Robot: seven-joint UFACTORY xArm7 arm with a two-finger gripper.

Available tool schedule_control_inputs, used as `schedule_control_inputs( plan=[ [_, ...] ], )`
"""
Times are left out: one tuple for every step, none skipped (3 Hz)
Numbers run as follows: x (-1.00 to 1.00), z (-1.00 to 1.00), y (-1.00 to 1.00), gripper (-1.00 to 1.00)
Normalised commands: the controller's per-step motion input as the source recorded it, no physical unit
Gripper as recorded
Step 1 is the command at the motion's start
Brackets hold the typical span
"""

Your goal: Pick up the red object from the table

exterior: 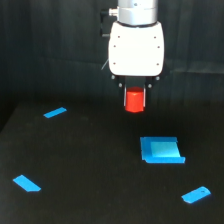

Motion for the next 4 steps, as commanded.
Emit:
schedule_control_inputs(
  plan=[
    [0.00,0.09,0.03,-0.90],
    [0.05,0.00,-0.08,-0.91],
    [0.08,-0.07,-0.04,-1.00],
    [0.03,0.06,-0.07,-1.00]
  ],
)
